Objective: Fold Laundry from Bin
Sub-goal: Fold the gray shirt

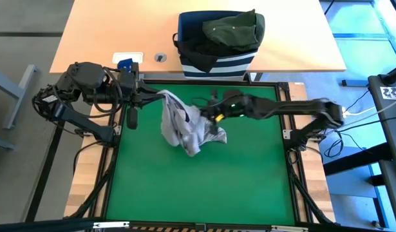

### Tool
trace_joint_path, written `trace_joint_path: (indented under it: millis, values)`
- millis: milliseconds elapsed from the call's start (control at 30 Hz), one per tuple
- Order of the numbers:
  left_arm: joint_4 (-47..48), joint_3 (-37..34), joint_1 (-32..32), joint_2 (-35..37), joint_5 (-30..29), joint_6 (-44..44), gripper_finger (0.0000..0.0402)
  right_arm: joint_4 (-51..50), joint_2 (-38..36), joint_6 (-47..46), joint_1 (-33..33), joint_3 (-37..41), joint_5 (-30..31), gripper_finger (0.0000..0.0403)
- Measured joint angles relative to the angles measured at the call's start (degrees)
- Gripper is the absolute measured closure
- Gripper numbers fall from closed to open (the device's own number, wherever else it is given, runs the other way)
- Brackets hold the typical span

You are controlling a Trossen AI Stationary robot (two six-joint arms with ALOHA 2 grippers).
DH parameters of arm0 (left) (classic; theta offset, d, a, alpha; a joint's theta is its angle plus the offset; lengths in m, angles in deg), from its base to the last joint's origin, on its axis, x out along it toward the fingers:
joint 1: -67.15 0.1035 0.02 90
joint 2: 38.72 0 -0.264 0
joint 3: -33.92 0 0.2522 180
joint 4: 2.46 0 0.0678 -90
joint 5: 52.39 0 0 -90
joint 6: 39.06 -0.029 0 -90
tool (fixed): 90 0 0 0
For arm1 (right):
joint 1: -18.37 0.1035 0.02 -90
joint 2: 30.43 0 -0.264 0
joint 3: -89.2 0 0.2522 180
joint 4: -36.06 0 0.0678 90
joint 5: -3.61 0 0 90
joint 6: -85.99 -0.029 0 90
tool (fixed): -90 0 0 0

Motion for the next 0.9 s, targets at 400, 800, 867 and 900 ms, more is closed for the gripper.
trace_joint_path:
  millis: [400, 800, 867, 900]
  values:
    - [5.4, 0.0, 0.0, 0.0, -10.8, 2.6, 0.0397, -46.1, -16.8, -11.4, 0.8, -22.2, -5.0, 0.0398]
    - [0.3, 0.0, 0.0, -0.2, -15.6, 1.6, 0.0397, -58.2, -22.9, -17.2, 0.7, -34.0, 4.3, 0.0399]
    - [-1.5, 0.0, 0.0, -0.5, -10.1, 1.2, 0.0397, -58.1, -23.0, -17.0, 0.7, -35.5, 6.4, 0.0400]
    - [-2.0, 0.0, 0.0, -0.7, -7.4, 1.1, 0.0397, -58.0, -23.0, -16.8, 0.7, -36.5, 7.4, 0.0399]
